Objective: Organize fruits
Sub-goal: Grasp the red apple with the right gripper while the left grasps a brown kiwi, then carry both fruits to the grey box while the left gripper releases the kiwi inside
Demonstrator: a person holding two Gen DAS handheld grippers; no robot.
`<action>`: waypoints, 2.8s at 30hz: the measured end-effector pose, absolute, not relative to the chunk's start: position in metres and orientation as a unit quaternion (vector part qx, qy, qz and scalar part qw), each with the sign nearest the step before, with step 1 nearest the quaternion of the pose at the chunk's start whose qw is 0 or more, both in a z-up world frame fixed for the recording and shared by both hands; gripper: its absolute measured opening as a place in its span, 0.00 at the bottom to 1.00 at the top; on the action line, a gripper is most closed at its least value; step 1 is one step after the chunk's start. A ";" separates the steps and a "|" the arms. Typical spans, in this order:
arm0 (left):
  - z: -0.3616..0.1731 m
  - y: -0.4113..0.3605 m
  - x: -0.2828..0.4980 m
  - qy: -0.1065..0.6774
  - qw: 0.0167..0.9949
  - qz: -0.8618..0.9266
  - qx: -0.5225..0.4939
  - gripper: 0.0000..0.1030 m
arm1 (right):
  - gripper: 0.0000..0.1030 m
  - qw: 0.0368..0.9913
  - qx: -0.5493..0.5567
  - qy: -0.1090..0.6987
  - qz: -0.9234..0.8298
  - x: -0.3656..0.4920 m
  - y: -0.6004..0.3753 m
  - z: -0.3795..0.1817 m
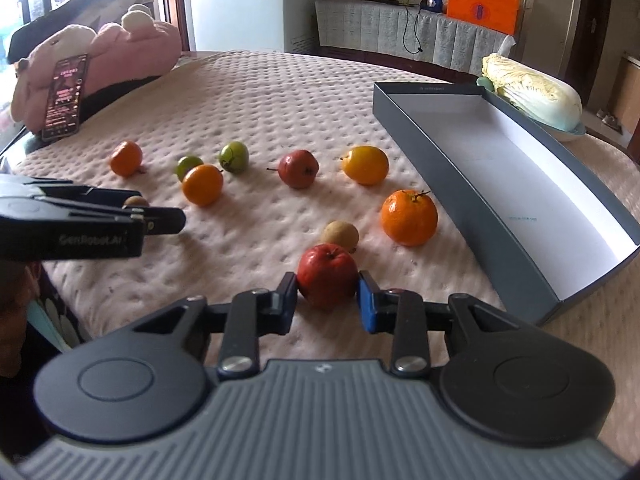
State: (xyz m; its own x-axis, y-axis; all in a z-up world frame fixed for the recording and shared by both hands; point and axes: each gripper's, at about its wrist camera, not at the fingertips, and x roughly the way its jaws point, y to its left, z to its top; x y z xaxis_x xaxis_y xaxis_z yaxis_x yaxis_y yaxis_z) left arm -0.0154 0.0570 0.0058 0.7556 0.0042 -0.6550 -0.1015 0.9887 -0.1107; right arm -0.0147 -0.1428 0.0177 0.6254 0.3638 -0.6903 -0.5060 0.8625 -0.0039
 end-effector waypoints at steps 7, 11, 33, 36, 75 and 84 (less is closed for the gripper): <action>0.008 0.065 -0.019 0.350 0.932 0.034 -0.091 0.57 | 0.34 0.895 -0.079 0.358 0.254 -0.016 -0.150 0.023; 0.008 0.066 -0.023 0.352 0.931 0.032 -0.090 0.57 | 0.34 0.893 -0.075 0.361 0.257 -0.013 -0.152 0.023; 0.030 0.058 -0.027 0.323 0.942 0.030 -0.089 0.27 | 0.34 0.905 -0.046 0.315 0.281 -0.023 -0.161 0.046; 0.044 0.041 -0.024 0.310 0.946 -0.004 -0.092 0.27 | 0.34 0.918 -0.027 0.290 0.267 -0.022 -0.175 0.060; 0.037 -0.107 0.120 0.324 0.929 -0.163 -0.073 0.27 | 0.34 0.916 -0.120 0.382 -0.003 0.030 -0.262 0.022; 0.041 -0.098 0.109 0.299 0.933 -0.196 -0.039 0.47 | 0.35 0.918 -0.092 0.386 -0.006 0.032 -0.264 0.025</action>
